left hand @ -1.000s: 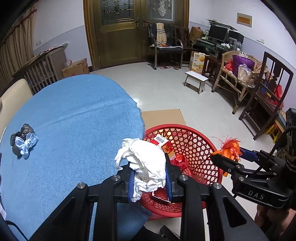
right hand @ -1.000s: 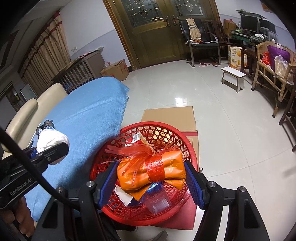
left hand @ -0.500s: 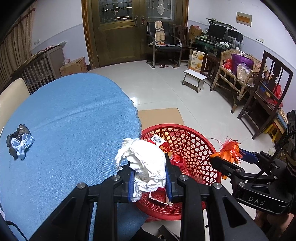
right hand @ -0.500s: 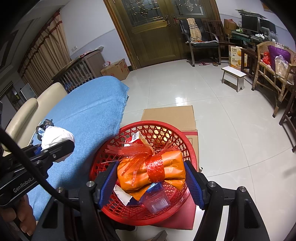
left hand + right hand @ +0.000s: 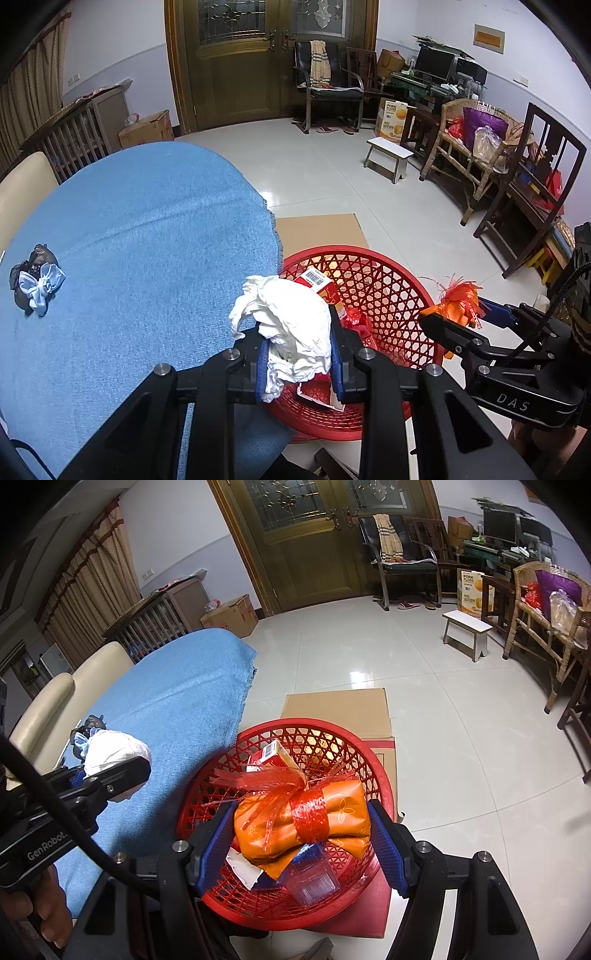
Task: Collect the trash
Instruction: 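Lower the orange bag into the basket and open the right tool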
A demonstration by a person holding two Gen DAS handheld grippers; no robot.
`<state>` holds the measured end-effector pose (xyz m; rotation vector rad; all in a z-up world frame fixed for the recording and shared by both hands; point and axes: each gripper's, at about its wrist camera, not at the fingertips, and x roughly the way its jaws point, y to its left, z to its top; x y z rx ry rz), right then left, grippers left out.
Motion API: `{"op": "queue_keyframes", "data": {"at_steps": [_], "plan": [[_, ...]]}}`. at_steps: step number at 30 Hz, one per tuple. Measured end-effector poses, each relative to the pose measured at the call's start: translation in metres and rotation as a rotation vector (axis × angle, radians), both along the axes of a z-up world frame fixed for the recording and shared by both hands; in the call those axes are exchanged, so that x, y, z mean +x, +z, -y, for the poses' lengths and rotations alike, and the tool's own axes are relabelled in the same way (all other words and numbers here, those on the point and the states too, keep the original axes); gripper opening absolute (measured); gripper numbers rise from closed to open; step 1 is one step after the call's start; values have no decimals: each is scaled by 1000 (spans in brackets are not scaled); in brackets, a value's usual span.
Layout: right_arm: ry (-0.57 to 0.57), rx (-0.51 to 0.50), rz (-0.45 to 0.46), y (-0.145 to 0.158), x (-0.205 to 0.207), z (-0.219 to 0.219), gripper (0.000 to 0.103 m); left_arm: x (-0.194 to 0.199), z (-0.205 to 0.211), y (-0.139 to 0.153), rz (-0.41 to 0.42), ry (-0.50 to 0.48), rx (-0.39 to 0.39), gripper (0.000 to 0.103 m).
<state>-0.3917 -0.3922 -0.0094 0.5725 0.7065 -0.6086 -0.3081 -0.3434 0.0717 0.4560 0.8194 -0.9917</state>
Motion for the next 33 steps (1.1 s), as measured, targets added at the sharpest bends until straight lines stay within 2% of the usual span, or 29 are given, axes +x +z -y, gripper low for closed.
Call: {"op": "queue_keyframes", "data": {"at_steps": [17, 33], "plan": [[4, 13, -17, -6, 0, 3, 72, 0, 2, -2, -2, 3, 5, 28], [9, -8, -37, -1, 3, 2, 72, 0, 1, 3, -13, -1, -23, 28]]}}
